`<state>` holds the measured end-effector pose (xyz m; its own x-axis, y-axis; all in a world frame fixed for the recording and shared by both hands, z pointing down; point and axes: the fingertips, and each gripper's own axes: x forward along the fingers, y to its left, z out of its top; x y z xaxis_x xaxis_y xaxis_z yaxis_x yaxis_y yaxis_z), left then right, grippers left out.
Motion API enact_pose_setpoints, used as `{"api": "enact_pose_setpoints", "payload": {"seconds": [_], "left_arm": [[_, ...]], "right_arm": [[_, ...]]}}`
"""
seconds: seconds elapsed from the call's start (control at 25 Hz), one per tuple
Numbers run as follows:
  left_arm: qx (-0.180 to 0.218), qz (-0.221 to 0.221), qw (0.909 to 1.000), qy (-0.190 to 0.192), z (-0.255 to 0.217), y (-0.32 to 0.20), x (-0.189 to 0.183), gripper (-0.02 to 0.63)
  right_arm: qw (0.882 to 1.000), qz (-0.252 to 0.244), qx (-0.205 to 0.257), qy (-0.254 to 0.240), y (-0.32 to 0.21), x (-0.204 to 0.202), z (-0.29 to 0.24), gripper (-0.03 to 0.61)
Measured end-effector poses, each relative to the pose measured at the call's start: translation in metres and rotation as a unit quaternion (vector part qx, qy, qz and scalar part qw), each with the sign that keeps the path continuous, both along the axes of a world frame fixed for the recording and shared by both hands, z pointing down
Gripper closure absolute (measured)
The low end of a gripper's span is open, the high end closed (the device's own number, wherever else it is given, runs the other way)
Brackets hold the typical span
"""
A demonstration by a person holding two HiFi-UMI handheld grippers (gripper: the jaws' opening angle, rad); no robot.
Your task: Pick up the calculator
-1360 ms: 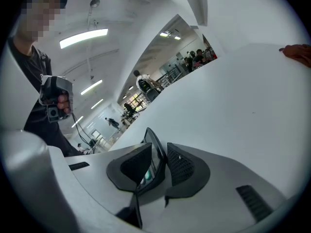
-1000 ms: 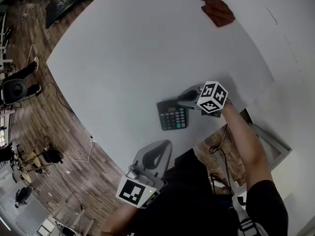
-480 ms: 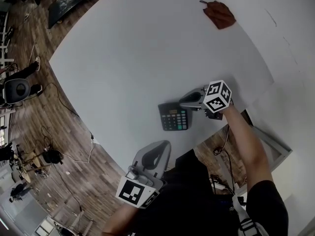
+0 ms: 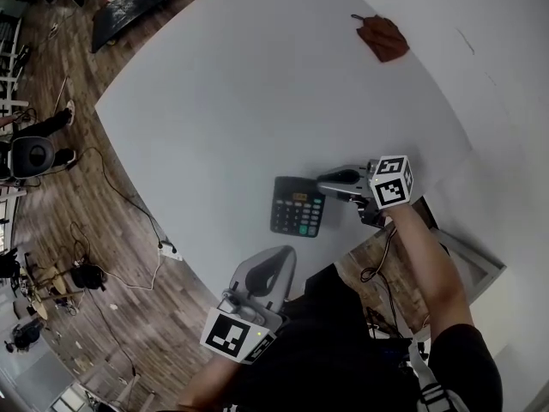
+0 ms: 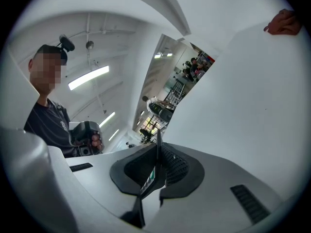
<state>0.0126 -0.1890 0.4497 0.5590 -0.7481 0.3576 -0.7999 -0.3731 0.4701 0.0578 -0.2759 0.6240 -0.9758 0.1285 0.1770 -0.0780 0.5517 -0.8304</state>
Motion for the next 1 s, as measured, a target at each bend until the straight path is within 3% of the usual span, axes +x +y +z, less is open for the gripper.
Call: {"api": "enact_pose_setpoints", "payload": {"seconds": [0.36,0.68,1.0], "left_arm": [[0.04,-0.004,0.9992,0.004,-0.044,0.022,-0.022,0.607],[0.068,-0.01,0.9976,0.006,-0.077,0.052,-0.046,0.607],[0.088,-0.003,0.9959,0.019,-0.096,0.104,-0.088,0.607]], "right_arm": [[0.995,0.091,0.015,-0.04,0.021,-0.002,-0.087,0.534],[0.99,0.125,0.043,-0.053,0.068,-0.016,-0.15,0.534],[0.987,0.147,0.044,-0.055,0.135,-0.04,-0.172,0.534]]}}
